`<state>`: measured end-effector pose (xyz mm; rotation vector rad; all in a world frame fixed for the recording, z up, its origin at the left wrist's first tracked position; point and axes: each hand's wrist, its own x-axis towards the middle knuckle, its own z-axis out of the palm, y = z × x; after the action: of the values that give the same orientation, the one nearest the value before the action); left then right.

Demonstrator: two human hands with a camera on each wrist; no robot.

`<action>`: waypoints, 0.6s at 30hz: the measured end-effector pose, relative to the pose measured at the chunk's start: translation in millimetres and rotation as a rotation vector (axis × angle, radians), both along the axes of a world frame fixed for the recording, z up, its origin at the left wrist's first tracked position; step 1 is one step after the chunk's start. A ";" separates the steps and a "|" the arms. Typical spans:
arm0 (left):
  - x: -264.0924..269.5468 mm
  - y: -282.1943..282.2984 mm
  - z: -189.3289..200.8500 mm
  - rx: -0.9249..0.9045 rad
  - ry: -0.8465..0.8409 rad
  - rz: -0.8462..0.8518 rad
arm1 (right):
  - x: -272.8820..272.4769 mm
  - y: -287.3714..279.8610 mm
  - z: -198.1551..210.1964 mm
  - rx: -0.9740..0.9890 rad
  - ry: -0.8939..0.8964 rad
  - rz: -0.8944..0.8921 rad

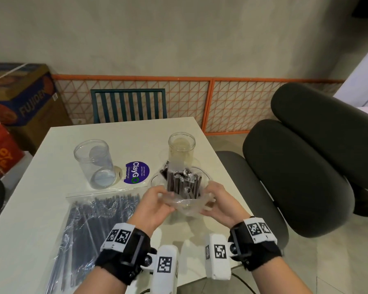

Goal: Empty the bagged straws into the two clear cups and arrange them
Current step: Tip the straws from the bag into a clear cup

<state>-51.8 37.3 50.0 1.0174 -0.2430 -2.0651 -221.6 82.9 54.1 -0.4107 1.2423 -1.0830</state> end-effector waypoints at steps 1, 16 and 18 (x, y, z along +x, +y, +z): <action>-4.1 0.2 3.8 -0.029 -0.004 0.001 | 0.9 3.6 3.0 0.041 0.157 0.123; -6.2 16.1 -1.6 0.049 -0.024 -0.041 | 17.5 -2.8 -34.3 -0.108 -0.408 -0.350; -1.8 14.6 3.2 0.066 -0.097 -0.185 | 16.3 -1.7 -26.6 -0.172 -0.313 -0.264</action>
<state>-53.6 51.8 53.2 1.1748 -0.3320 -2.2042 -205.3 81.2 27.5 -0.1979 0.9454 -1.4271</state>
